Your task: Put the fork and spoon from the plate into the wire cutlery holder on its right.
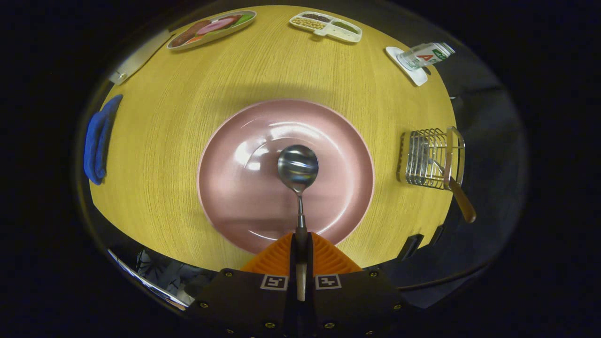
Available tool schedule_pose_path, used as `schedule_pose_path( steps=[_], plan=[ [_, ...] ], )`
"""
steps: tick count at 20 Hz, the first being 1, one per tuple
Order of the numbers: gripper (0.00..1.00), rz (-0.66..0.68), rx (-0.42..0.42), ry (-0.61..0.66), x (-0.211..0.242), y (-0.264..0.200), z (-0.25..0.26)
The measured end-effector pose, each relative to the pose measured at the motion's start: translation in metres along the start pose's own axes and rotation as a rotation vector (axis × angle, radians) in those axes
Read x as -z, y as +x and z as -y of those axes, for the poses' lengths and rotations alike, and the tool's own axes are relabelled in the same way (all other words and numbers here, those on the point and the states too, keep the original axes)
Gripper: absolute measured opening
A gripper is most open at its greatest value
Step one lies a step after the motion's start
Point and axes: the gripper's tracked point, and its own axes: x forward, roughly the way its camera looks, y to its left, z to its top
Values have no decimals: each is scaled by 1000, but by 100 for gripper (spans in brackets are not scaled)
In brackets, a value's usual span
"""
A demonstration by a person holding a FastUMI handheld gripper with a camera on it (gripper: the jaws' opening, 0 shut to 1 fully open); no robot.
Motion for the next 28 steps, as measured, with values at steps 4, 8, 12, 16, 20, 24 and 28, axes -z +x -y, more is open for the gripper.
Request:
schedule_pose_path(
  steps=[4, 8, 12, 16, 20, 24, 28],
  plan=[
    [7, 17, 45, 43, -13, -27, 25],
    [7, 39, 72, 104, -23, -53, 52],
    [7, 48, 113, 164, -28, -74, 90],
    [7, 36, 157, 234, -30, -90, 132],
    [7, 12, 185, 280, -24, -96, 169],
    [7, -40, 201, 264, -16, -83, 197],
    [7, -81, 168, 224, -15, -60, 208]
  ],
)
